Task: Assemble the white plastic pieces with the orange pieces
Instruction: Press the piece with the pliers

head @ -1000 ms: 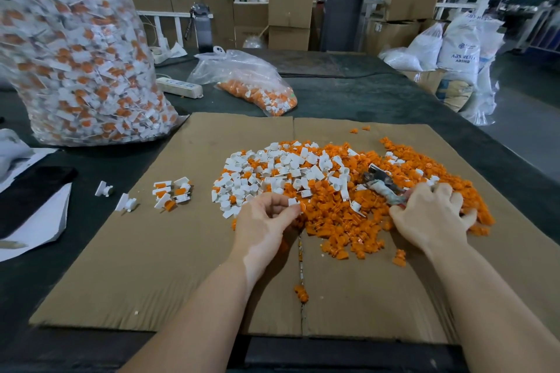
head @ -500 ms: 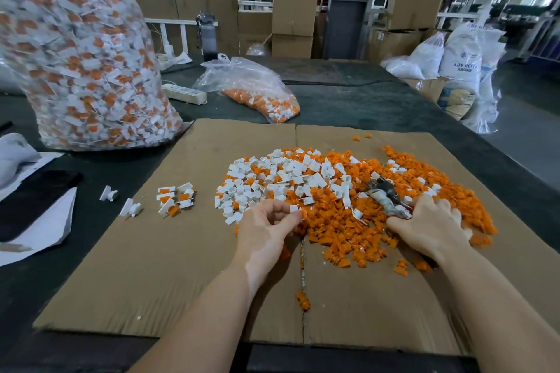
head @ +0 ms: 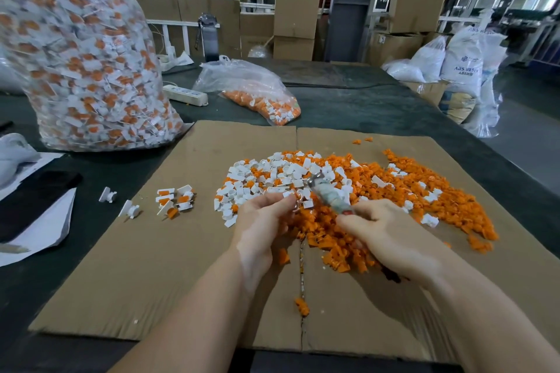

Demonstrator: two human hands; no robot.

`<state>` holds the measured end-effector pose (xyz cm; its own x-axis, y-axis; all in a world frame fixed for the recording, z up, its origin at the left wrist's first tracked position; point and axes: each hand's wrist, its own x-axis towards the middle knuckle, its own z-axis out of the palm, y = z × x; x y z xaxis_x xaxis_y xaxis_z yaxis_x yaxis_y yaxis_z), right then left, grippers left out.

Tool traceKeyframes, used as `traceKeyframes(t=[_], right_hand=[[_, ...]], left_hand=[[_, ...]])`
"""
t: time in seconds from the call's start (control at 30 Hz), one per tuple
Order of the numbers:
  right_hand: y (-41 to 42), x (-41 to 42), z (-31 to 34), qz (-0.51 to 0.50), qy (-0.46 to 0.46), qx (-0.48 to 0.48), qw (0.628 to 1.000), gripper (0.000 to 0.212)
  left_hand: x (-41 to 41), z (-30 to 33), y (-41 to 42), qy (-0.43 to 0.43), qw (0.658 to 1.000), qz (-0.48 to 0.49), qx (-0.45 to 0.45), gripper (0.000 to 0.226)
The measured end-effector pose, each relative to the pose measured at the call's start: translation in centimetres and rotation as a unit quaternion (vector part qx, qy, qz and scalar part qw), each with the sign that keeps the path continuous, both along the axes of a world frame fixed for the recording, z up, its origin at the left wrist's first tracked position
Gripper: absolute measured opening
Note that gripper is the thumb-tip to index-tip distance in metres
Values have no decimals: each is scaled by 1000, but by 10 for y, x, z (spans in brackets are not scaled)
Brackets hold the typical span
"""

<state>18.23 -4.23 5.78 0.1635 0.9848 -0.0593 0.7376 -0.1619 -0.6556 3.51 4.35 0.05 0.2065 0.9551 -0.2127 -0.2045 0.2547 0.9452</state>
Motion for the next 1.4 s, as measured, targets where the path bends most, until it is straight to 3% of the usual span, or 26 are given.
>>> traceKeyframes(t=[0.4,0.67,0.97,1.1,1.2,1.4], right_hand=[[6,-13,-7,40,138,-79,987,24],[7,-20,-18,23,14,-31,999,22],[2,-11,-36,-54,-2,62,997,27],[4,15,-41,-185,-133,120,966,37],[7,34,-48,-237,-241,102,936,48],[9,48,-57,-239,-381,35,892,60]], left_hand=[[-2,11,4,-31,997,43,-48,6],[-2,12,-1,-33,998,34,-51,9],[-3,7,-7,-26,999,44,-14,7],[-9,-6,-7,176,973,34,146,6],[-6,-11,-10,201,964,25,174,14],[-6,-17,-8,234,952,18,197,25]])
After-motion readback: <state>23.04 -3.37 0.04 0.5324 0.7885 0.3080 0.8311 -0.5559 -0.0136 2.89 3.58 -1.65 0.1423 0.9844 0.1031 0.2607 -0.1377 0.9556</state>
